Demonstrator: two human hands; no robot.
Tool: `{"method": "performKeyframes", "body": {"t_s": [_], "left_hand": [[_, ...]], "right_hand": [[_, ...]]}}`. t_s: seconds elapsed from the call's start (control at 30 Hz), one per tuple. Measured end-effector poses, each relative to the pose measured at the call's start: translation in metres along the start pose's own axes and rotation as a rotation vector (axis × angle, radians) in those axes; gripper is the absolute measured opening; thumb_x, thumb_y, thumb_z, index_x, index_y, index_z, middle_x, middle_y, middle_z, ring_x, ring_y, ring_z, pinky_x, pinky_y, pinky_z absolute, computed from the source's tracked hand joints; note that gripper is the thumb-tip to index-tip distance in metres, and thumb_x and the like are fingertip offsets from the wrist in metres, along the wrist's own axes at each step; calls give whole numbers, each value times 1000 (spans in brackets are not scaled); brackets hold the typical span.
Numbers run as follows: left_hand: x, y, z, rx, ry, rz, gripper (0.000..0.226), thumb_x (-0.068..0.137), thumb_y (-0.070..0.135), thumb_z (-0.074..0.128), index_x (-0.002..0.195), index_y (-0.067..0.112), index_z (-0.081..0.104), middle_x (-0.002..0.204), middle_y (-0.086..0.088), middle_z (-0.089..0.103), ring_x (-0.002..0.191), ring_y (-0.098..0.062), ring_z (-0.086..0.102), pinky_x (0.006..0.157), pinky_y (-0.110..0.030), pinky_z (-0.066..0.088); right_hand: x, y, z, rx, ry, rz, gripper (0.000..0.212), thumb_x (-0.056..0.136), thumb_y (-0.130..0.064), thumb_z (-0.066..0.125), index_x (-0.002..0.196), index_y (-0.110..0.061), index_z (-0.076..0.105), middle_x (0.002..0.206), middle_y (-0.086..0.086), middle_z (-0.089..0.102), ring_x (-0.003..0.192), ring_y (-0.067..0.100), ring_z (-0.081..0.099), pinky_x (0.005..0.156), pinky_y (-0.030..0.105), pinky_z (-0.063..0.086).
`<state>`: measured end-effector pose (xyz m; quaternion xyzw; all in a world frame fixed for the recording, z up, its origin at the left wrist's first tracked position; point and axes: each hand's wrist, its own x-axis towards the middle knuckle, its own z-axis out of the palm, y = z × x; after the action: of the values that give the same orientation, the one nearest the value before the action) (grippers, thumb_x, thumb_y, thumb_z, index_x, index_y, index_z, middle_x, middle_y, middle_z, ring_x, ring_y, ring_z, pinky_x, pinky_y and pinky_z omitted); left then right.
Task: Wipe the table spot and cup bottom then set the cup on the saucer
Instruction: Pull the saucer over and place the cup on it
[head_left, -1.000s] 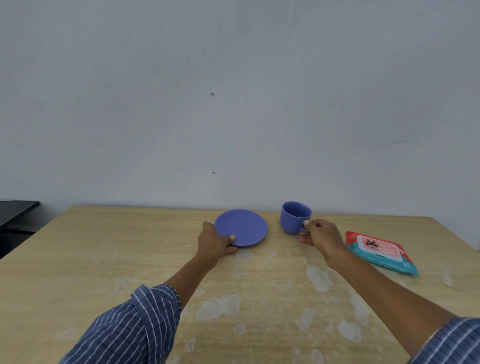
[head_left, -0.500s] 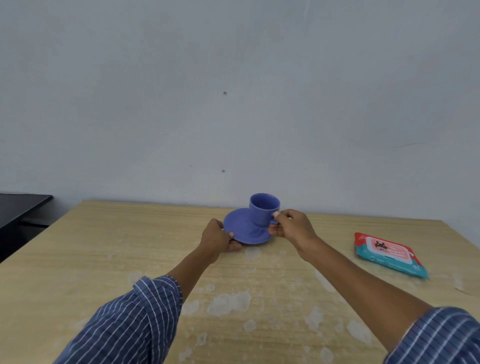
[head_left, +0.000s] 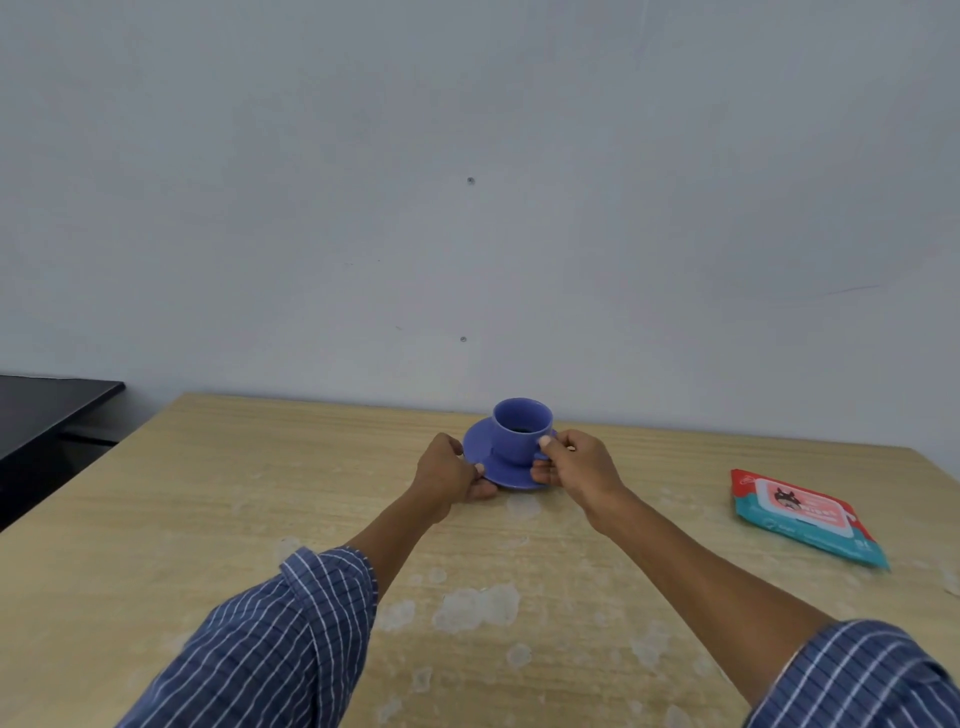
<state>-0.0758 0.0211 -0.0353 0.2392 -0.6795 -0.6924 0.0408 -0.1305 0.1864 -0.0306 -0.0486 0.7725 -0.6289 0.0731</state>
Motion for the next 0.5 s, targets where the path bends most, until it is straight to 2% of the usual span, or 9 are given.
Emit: {"method": "performKeyframes", "body": {"t_s": [0.27, 0.5], "left_hand": [[-1, 0, -1, -15, -8, 7, 30, 92, -3, 60, 112, 11, 42, 118, -24, 62, 64, -23, 70, 55, -27, 62], [-1, 0, -1, 12, 3, 11, 29, 91, -3, 60, 110, 10, 43, 115, -24, 64, 61, -22, 70, 49, -23, 59]], "right_hand": [[0, 1, 2, -28, -18, -2, 19, 99, -19, 56, 90, -4, 64, 81, 12, 72, 68, 24, 72, 82, 45, 61], [-5, -1, -1, -54, -44, -7, 20, 99, -20, 56, 83, -10, 61, 78, 14, 71, 62, 22, 66, 64, 39, 61]]}}
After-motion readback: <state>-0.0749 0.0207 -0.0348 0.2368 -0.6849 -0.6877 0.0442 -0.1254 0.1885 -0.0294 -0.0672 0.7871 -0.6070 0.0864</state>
